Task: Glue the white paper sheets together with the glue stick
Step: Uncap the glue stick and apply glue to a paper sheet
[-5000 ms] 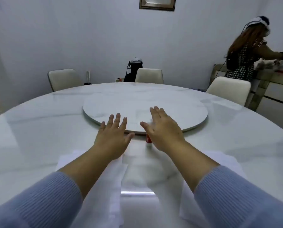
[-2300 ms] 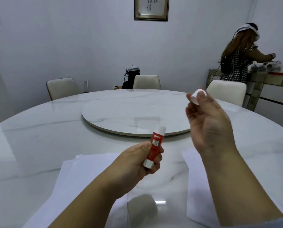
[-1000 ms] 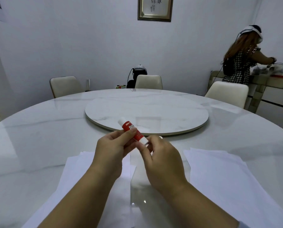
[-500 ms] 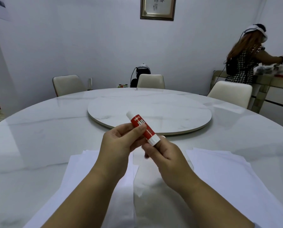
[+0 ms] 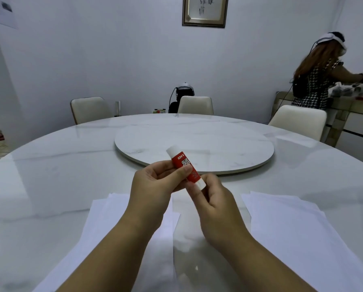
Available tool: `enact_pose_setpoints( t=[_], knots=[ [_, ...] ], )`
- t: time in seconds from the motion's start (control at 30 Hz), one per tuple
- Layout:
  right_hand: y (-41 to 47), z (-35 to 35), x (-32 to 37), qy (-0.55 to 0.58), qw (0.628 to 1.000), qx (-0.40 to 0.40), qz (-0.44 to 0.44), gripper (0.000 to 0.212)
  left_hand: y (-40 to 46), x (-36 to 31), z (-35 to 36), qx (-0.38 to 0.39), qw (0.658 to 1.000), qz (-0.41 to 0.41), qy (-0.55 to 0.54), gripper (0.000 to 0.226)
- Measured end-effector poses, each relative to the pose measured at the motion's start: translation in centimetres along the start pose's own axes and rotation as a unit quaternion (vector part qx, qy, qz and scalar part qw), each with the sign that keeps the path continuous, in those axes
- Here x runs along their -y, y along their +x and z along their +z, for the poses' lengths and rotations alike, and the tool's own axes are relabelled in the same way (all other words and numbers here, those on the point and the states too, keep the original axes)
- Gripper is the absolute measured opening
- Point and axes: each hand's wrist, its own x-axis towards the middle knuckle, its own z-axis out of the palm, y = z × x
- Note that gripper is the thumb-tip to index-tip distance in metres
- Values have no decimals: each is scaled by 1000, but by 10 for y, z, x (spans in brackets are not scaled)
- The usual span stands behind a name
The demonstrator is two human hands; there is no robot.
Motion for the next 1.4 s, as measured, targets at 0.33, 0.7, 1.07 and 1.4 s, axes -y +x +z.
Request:
enact_pose_setpoints(
  t=[0.33,0.7,1.07,1.4],
  knots=[
    [2,0,1,6,1000,6,4,42,0,-2,-1,2,1000,9,3,13],
    [1,5,-4,167,976,87,108,60,0,-2,-1,5,1000,13,3,16],
    [-1,5,0,273,941,144,139,67,-1,-4,-1,22,1000,19,2,29],
    [-1,1,1,67,996,55,-26,39,-1,-8,-3,37,999,19,-5,31]
  ],
)
